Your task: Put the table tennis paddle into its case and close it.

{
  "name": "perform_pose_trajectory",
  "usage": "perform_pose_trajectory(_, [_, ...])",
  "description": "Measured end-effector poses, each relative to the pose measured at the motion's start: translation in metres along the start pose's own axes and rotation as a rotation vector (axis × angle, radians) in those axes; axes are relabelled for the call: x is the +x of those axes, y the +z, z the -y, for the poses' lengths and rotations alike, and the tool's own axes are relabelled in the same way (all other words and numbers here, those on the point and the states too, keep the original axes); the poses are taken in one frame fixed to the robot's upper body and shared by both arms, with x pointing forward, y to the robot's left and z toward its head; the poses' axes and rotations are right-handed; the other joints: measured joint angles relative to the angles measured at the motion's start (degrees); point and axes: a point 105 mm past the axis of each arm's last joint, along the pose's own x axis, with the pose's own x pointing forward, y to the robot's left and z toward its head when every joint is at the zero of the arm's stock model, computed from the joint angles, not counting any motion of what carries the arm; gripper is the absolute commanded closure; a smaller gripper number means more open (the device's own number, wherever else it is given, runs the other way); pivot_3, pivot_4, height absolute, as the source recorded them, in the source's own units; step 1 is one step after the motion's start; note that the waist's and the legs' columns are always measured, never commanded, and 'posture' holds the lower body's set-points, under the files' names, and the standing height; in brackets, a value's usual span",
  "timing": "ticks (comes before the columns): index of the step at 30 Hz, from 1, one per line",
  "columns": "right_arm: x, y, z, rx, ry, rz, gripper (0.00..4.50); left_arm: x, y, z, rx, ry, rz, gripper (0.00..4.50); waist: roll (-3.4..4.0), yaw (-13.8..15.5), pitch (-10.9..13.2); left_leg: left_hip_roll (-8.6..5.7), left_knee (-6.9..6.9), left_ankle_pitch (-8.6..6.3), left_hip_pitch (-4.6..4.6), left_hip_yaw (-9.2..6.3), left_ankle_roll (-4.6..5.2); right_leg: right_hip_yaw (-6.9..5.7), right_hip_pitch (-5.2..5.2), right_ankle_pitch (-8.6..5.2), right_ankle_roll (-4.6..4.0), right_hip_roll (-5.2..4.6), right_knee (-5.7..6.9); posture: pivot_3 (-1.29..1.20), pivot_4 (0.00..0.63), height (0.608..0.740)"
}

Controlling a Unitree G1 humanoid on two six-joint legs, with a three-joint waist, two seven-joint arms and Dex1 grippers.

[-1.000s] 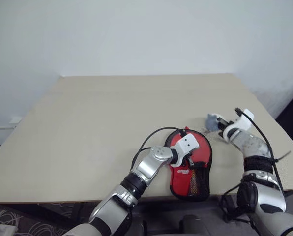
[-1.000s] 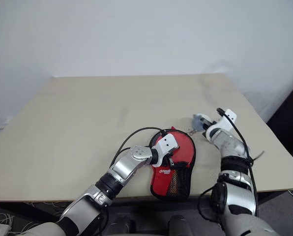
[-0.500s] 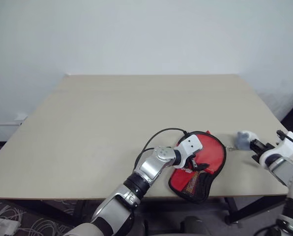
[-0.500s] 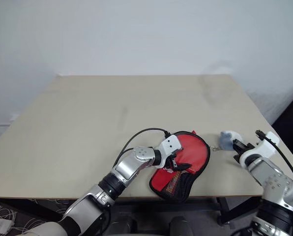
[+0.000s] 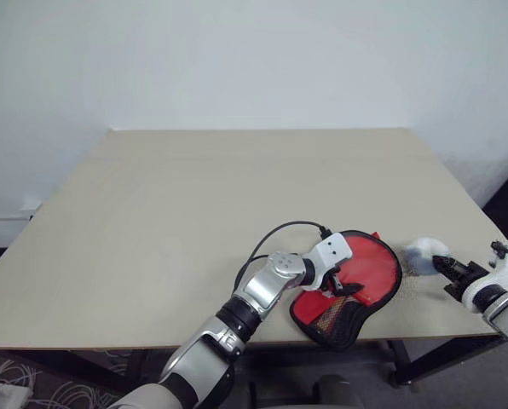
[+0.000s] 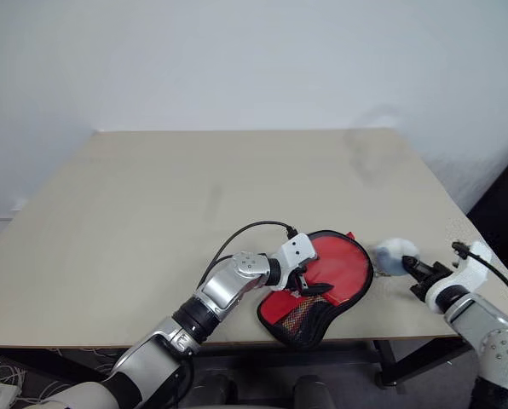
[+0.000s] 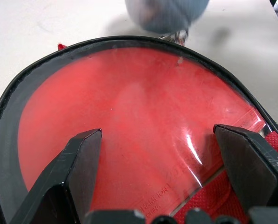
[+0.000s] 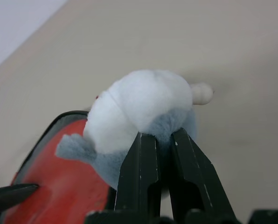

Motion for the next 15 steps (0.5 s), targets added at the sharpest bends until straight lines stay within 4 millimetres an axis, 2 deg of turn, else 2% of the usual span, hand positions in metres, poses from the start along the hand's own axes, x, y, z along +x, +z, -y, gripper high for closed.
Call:
perform_pose_trajectory(9, [0.002, -0.003, 0.005, 0.102, -0.08, 0.078, 4.49, 0.004, 0.012, -0.002, 0.136, -0.072, -0.118, 0.47, 0.02, -0.05, -0.05, 0.11, -0.03, -0.04, 0.0, 0.09, -0.02, -0.04, -0.03, 0.0, 0.0, 0.02, -0.03, 0.0, 0.0, 0.74])
perform_pose_trajectory(15, [-0.003, -0.006, 0.006, 0.133, -0.072, 0.095, 4.49, 0.008, 0.018, -0.01, 0.167, -0.072, -0.178, 0.47, -0.01, -0.06, -0.04, 0.13, -0.03, -0.06, -0.07, 0.09, 0.01, -0.04, -0.03, 0.0, 0.0, 0.01, -0.09, 0.0, 0.0, 0.74])
